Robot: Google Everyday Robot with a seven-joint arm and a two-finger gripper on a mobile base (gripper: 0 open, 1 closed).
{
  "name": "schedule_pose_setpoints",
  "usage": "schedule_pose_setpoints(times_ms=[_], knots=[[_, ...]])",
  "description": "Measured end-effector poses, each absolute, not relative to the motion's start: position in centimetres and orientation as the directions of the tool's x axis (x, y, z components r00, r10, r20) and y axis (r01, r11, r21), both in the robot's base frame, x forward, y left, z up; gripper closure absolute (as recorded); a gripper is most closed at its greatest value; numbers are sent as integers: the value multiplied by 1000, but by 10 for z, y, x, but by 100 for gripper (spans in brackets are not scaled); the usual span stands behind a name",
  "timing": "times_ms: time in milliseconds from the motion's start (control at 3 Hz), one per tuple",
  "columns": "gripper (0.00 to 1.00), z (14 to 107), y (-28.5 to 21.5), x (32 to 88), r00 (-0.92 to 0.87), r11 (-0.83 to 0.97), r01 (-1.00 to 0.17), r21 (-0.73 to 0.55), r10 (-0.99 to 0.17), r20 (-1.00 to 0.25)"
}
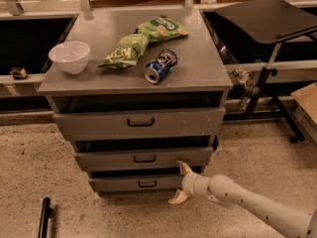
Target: Close middle drawer
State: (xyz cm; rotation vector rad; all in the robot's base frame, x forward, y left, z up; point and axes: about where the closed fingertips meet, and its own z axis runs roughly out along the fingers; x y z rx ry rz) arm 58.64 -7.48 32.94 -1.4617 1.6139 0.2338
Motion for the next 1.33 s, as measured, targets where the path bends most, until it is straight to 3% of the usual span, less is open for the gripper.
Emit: schedule_pose_setpoints(times_ms=[667, 1333], knots=[[0, 334, -71, 591, 162, 253, -861, -442, -688, -708], [0, 371, -52, 531, 189, 207, -887, -413, -654, -733]])
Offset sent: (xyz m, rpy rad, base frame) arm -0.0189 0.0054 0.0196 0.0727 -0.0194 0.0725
